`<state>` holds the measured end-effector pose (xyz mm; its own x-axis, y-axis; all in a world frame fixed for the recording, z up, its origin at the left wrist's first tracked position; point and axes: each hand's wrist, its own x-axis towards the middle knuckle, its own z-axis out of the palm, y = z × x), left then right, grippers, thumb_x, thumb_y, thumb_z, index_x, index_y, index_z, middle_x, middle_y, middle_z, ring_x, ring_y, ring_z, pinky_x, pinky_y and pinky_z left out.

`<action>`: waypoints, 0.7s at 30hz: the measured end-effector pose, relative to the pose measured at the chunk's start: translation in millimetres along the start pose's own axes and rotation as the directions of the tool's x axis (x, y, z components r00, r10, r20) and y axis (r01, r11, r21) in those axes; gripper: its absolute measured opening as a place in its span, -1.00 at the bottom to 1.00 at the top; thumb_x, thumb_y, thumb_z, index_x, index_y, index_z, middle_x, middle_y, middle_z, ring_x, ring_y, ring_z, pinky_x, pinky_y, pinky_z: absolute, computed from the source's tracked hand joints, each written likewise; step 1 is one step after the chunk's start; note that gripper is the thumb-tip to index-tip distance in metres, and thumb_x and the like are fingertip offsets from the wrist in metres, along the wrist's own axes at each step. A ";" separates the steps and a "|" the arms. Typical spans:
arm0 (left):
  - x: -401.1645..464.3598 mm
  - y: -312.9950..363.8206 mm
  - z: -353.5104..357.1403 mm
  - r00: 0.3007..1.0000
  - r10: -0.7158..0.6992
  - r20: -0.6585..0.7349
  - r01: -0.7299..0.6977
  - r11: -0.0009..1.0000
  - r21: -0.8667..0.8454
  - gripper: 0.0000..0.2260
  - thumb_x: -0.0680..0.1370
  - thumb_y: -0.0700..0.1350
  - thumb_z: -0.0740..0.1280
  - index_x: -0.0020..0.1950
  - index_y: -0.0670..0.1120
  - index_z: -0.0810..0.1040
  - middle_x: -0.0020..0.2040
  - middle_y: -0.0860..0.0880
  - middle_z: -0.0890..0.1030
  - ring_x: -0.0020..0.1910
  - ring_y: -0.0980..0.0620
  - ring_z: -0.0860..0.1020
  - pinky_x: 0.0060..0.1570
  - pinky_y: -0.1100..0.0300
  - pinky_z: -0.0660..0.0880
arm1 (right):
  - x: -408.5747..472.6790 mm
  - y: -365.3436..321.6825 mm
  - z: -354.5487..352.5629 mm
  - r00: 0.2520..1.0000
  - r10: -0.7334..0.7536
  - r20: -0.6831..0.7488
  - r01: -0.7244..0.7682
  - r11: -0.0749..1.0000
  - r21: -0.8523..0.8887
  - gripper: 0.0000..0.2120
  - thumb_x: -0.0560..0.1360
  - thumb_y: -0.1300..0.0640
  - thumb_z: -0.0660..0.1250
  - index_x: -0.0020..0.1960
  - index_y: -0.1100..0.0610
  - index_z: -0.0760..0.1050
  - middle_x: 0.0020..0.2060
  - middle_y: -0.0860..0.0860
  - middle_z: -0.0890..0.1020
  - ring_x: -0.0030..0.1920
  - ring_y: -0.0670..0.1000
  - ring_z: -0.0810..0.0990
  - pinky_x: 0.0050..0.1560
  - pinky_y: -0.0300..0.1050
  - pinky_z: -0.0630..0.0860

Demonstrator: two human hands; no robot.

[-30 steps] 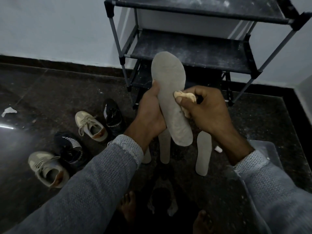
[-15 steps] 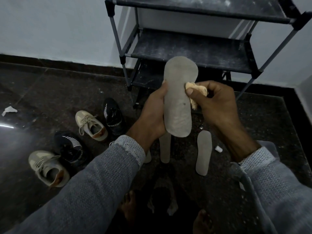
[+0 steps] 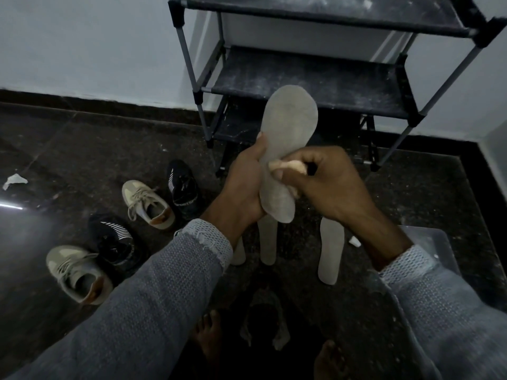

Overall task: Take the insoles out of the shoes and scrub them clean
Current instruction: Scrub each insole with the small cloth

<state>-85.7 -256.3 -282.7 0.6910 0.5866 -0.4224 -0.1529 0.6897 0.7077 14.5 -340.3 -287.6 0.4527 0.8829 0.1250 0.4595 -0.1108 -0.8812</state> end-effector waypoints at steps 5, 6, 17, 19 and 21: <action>-2.8 1.2 1.3 1.000 -0.015 0.023 0.015 1.000 -0.020 -0.58 0.66 0.07 0.04 0.21 -0.21 0.51 -0.16 -0.15 0.68 -0.26 -0.05 0.66 -0.22 0.13 0.61 | 1.6 -2.4 -1.6 0.993 -0.036 -0.112 0.034 0.999 -0.023 -0.90 0.46 0.12 0.46 -0.18 0.14 0.64 -0.29 -0.05 0.67 -0.30 -0.12 0.63 -0.31 -0.21 0.57; -2.4 0.1 2.2 1.000 -0.013 0.019 0.013 1.000 -0.018 -0.60 0.67 0.06 0.05 0.20 -0.20 0.52 -0.15 -0.14 0.67 -0.25 -0.04 0.65 -0.21 0.14 0.61 | 2.6 0.1 -5.1 0.980 -0.046 -0.193 0.036 0.998 -0.054 -0.90 0.47 0.12 0.45 -0.17 0.14 0.64 -0.29 -0.05 0.66 -0.29 -0.11 0.62 -0.31 -0.21 0.56; -5.1 2.1 3.5 0.999 -0.030 0.027 0.031 0.999 -0.029 -0.51 0.66 0.10 0.02 0.39 -0.22 0.39 -0.02 -0.19 0.62 -0.15 -0.09 0.62 -0.20 0.12 0.61 | 1.0 -2.4 2.2 0.994 -0.075 -0.077 0.074 0.997 -0.012 -0.90 0.47 0.13 0.45 -0.14 0.17 0.65 -0.29 -0.01 0.67 -0.31 -0.13 0.62 -0.31 -0.29 0.53; -5.7 -1.2 6.7 0.999 -0.027 0.036 0.027 0.999 -0.025 -0.52 0.67 0.08 0.02 0.37 -0.24 0.41 -0.06 -0.16 0.62 -0.20 -0.05 0.63 -0.21 0.15 0.61 | 3.0 3.1 -2.0 0.970 -0.082 -0.229 0.071 0.996 -0.052 -0.90 0.49 0.12 0.43 -0.16 0.14 0.62 -0.31 -0.08 0.64 -0.33 -0.15 0.60 -0.32 -0.29 0.50; -4.1 -3.4 8.6 0.999 -0.026 0.032 0.026 0.999 -0.018 -0.52 0.67 0.08 0.02 0.39 -0.24 0.40 -0.04 -0.16 0.62 -0.20 -0.05 0.62 -0.22 0.16 0.61 | 2.3 4.5 -2.8 0.969 -0.070 -0.238 0.064 0.997 -0.030 -0.90 0.49 0.13 0.42 -0.17 0.13 0.61 -0.33 -0.10 0.62 -0.34 -0.15 0.59 -0.33 -0.24 0.51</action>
<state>-82.0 -264.7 -278.5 0.7171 0.5547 -0.4221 -0.1471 0.7123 0.6863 19.8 -340.0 -290.0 0.5887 0.7541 0.2911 0.5106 -0.0678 -0.8572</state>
